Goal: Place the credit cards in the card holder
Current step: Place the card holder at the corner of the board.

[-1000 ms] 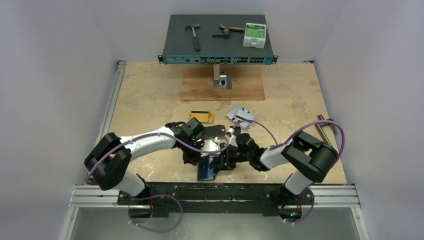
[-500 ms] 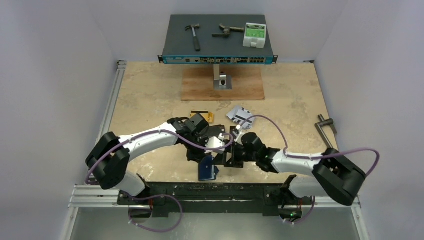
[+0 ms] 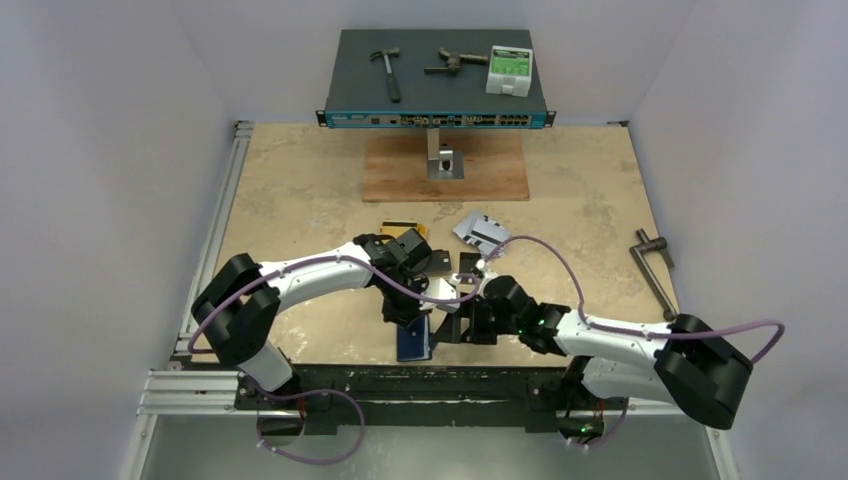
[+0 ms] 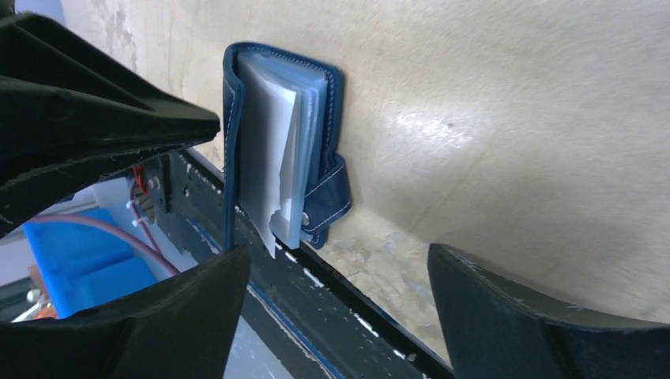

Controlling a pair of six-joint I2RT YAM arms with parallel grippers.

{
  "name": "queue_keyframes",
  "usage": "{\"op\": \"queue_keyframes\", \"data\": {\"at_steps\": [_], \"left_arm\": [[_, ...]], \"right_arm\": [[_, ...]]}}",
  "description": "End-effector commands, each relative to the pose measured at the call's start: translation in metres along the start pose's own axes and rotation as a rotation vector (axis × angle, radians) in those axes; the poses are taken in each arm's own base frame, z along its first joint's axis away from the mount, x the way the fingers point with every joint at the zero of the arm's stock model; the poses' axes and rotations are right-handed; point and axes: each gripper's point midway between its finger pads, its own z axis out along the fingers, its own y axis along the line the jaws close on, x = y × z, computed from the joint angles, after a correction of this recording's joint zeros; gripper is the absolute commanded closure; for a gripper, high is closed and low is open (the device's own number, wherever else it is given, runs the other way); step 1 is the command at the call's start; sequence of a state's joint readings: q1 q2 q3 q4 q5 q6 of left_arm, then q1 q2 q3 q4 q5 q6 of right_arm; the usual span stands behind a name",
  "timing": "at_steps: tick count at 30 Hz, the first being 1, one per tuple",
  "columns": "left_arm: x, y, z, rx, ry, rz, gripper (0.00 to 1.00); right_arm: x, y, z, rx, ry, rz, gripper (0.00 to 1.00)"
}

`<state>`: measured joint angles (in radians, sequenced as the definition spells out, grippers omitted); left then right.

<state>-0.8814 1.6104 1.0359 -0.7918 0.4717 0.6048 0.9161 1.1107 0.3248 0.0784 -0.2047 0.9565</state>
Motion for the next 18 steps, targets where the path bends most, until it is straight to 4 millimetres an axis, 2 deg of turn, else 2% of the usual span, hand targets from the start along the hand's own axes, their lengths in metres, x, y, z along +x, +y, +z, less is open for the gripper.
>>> {"op": "queue_keyframes", "data": {"at_steps": [1, 6, 7, 10, 15, 18], "left_arm": [[-0.008, 0.010, -0.012, -0.070, -0.025, 0.071, 1.00], [-0.002, 0.021, -0.009, -0.125, -0.041, 0.028, 1.00], [-0.003, 0.024, -0.009, -0.132, -0.041, 0.019, 1.00], [-0.004, 0.028, -0.009, -0.148, -0.044, 0.023, 1.00], [-0.009, 0.029, -0.016, -0.138, -0.084, 0.004, 1.00], [-0.007, 0.032, -0.015, -0.153, -0.082, 0.012, 1.00]], "right_arm": [[0.010, 0.022, 0.008, -0.136, 0.033, 0.007, 0.24], [0.016, 0.028, 0.010, -0.215, 0.040, 0.017, 0.52], [0.015, 0.025, 0.011, -0.200, 0.031, 0.023, 0.55], [0.013, 0.015, 0.011, -0.168, -0.002, 0.065, 0.52], [0.012, 0.023, 0.017, -0.215, 0.003, 0.077, 0.42], [0.015, 0.031, 0.025, -0.262, 0.034, 0.082, 0.45]]}}
